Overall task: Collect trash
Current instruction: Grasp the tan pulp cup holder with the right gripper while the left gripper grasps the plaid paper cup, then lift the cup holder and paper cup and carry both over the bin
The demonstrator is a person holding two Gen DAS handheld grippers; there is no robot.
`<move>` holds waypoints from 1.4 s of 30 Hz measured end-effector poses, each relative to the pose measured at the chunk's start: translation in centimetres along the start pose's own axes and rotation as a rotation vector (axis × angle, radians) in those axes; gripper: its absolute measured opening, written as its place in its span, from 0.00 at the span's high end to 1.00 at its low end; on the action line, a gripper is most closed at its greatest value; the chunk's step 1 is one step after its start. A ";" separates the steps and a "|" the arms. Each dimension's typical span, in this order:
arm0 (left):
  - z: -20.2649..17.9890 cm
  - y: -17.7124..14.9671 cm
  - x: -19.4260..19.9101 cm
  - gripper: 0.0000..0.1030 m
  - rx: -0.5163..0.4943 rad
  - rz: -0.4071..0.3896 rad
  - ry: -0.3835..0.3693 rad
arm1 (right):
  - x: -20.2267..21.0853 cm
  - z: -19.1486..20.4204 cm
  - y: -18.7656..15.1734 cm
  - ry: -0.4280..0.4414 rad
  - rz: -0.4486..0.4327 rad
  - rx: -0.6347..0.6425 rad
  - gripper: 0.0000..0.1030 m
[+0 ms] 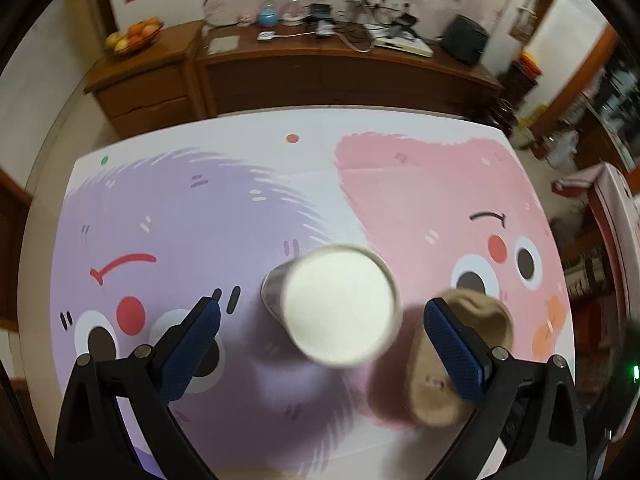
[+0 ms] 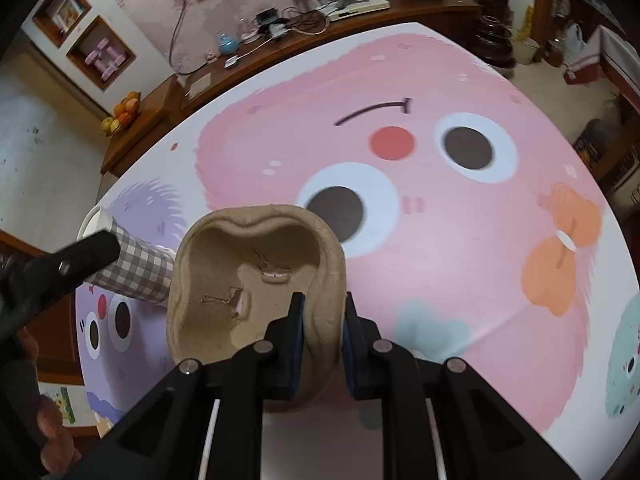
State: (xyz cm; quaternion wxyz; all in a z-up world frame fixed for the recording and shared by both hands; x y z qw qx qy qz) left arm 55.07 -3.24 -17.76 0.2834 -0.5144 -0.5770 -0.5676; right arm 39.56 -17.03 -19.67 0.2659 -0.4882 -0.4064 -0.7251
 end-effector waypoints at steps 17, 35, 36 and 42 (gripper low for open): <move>1.6 0.2 -0.9 0.44 0.087 -0.098 0.109 | 1.0 -1.4 -1.1 0.009 -0.017 -0.055 0.85; -2.5 -13.3 9.8 0.45 -0.091 -0.082 0.014 | 9.0 -3.4 -9.2 0.110 -0.066 -0.064 0.85; -2.9 -14.1 10.3 0.45 -0.102 -0.081 0.012 | 9.8 -3.7 -9.9 0.116 -0.072 -0.061 0.85; -6.1 -20.6 14.8 0.45 -0.147 -0.096 -0.001 | 14.2 -6.4 -14.4 0.147 -0.088 -0.037 0.85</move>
Point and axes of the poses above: each gripper's, at about its wrist camera, not at the fingertips, and x roughly against the way its jaws point, z to its left, y to its top, the point moved 9 cm from there along -x, roughly the way its jaws point, and after that the axes turned 5 degrees about -y, right-handed, at the moved point
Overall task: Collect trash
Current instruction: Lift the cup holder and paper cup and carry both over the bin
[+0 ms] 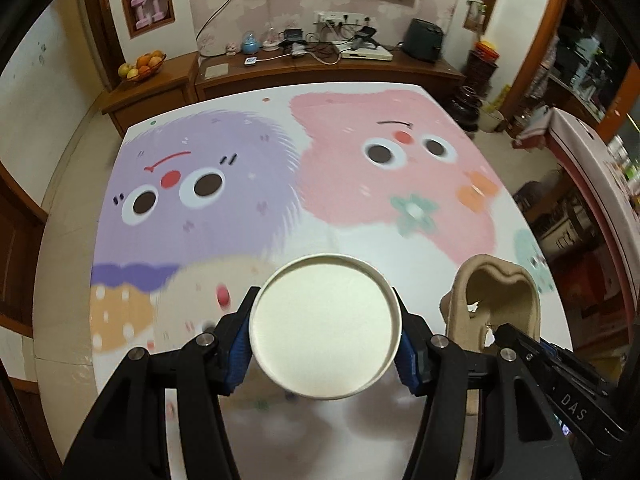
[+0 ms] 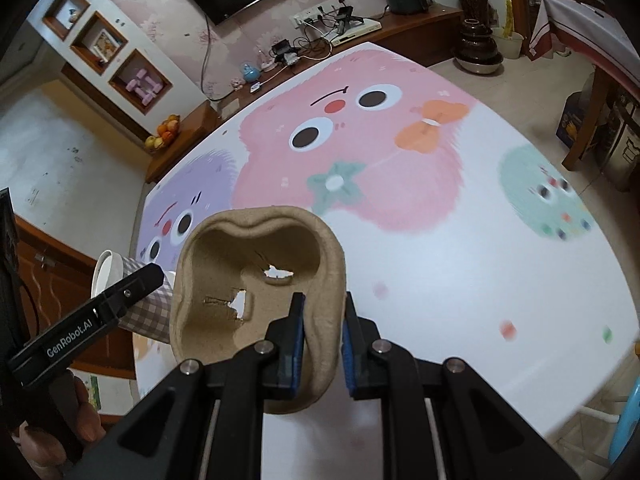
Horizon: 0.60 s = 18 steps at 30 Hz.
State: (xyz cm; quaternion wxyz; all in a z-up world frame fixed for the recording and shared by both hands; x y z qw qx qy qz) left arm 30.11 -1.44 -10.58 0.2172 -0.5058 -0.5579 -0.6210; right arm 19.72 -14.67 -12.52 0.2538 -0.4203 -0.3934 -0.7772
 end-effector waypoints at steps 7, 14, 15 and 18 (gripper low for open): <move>-4.9 -6.8 5.6 0.45 0.011 -0.035 -0.004 | 6.0 -3.3 -5.7 0.026 0.000 0.045 0.85; -8.4 -13.8 9.0 0.45 0.037 -0.047 0.003 | 10.5 -6.2 -10.5 0.039 -0.003 0.112 0.85; -8.9 -15.2 9.4 0.45 0.046 -0.042 0.002 | 11.0 -6.7 -11.4 0.040 0.000 0.125 0.85; -10.1 -18.4 10.0 0.45 0.050 -0.012 0.002 | 12.1 -7.9 -13.8 0.036 0.012 0.153 0.85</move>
Point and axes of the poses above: each gripper's, at about its wrist camera, not at the fingertips, and x roughly against the way its jaws point, z to its left, y to its top, the point moved 9 cm from there along -x, roughly the way its jaws point, and after that the axes turned 5 degrees about -y, right-handed, at the moved point
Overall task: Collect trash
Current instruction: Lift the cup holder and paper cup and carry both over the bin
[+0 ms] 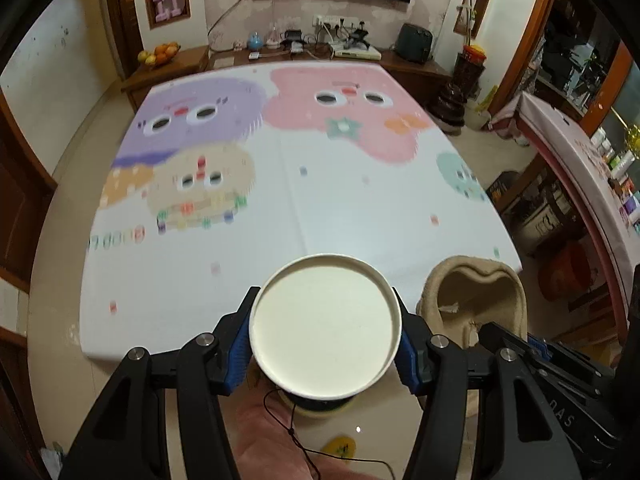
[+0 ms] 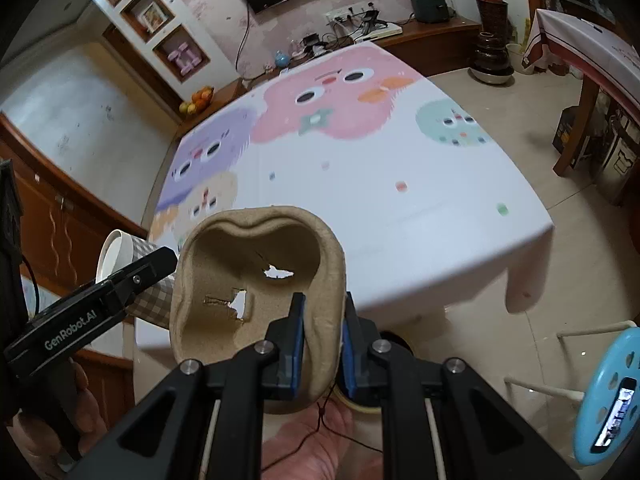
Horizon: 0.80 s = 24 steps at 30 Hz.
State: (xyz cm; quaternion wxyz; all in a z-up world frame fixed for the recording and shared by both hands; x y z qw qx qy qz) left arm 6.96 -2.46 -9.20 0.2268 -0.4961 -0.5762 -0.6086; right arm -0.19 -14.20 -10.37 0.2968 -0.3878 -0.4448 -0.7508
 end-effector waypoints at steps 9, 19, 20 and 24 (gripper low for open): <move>-1.9 -6.8 -0.1 0.44 -0.074 0.080 0.013 | -0.3 -2.9 -7.4 -0.019 0.096 -0.018 0.85; -1.6 -13.5 -5.0 0.44 -0.151 0.158 0.029 | -6.6 -6.6 -14.1 -0.097 0.256 -0.062 0.85; -1.6 -14.4 -6.1 0.44 -0.159 0.164 0.029 | -7.8 -7.2 -14.7 -0.115 0.274 -0.064 0.85; -0.8 -17.3 -10.6 0.44 -0.168 0.193 0.033 | -12.3 -9.2 -16.8 -0.162 0.332 -0.084 0.85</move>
Point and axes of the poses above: each gripper's, at about its wrist camera, not at the fingertips, and x roughly against the way its jaws point, z to its left, y to its top, the point moved 9 cm from there along -x, roughly the way its jaws point, and after that the axes turned 5 degrees about -y, right-handed, at the moved point
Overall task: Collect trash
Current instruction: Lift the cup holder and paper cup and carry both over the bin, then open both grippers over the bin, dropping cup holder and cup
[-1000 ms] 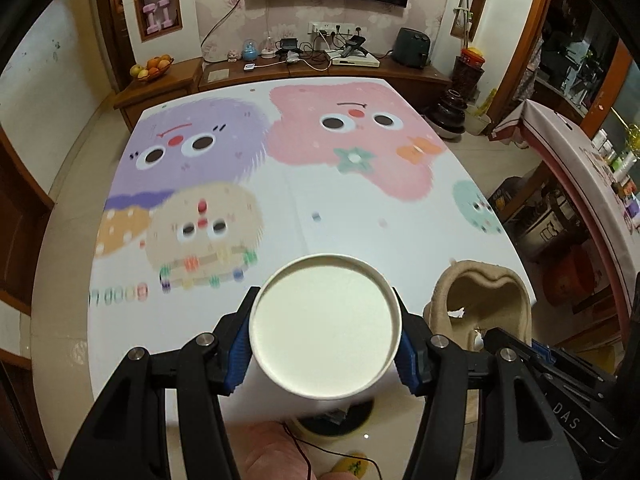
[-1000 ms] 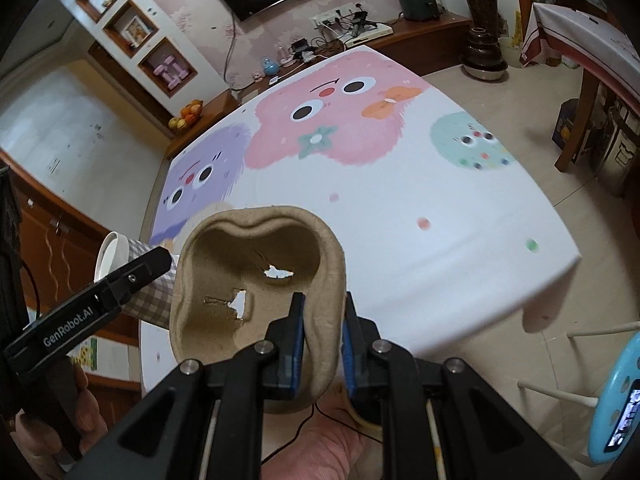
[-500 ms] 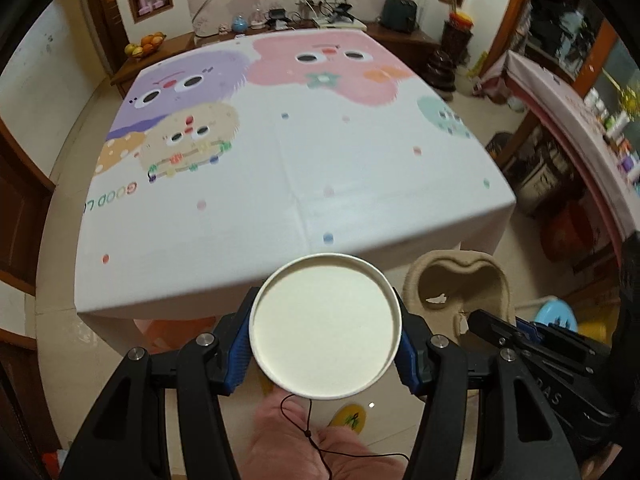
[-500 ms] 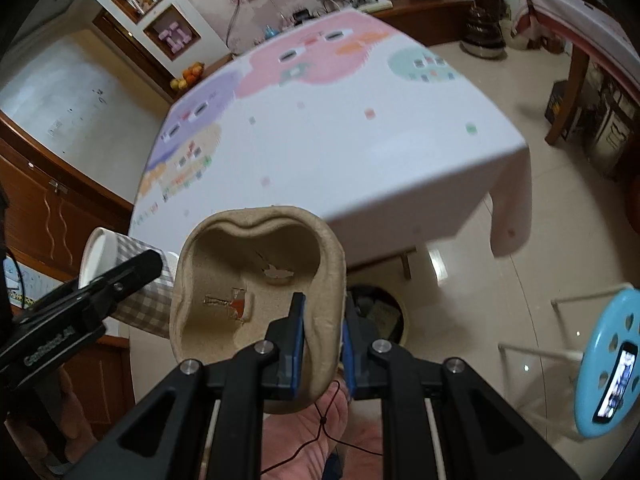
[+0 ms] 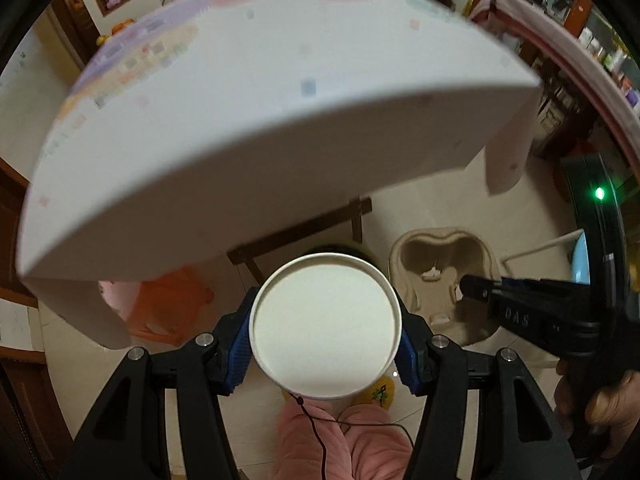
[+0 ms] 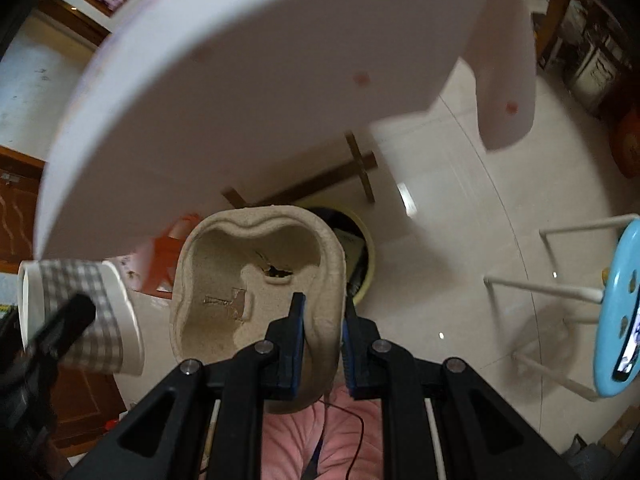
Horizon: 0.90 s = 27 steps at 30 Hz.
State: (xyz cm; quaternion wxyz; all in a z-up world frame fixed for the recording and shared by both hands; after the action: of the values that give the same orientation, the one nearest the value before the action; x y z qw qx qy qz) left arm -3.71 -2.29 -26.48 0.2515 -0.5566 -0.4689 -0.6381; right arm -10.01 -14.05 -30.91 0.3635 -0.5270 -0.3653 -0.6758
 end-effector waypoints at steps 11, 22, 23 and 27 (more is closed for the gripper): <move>1.9 -2.5 -13.6 0.43 0.103 0.078 -0.039 | -12.3 -0.5 -0.5 -0.072 0.097 -0.026 0.85; 3.7 -3.6 -18.0 0.31 0.126 0.066 0.009 | -18.8 0.4 0.1 -0.017 0.116 -0.078 0.84; 4.2 -3.6 -18.1 0.28 0.129 0.063 0.012 | -19.0 0.6 0.3 -0.007 0.114 -0.079 0.84; 4.9 -3.5 -18.2 0.16 0.134 0.048 0.019 | -19.0 1.2 0.6 0.019 0.103 -0.085 0.76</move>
State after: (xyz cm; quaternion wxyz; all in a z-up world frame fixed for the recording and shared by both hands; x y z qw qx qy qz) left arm 0.26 -0.13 -45.13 0.3079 -0.5436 -0.4946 -0.6042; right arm -5.52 -11.30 -49.26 0.3787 -0.5538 -0.3053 -0.6758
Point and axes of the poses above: each gripper's, at about its wrist camera, not at the fingertips, and x roughly against the way its jaws point, z to its left, y to its top, the point moved 9 cm from there along -x, roughly the way its jaws point, and after that the axes turned 5 degrees about -y, right-handed, at the moved point
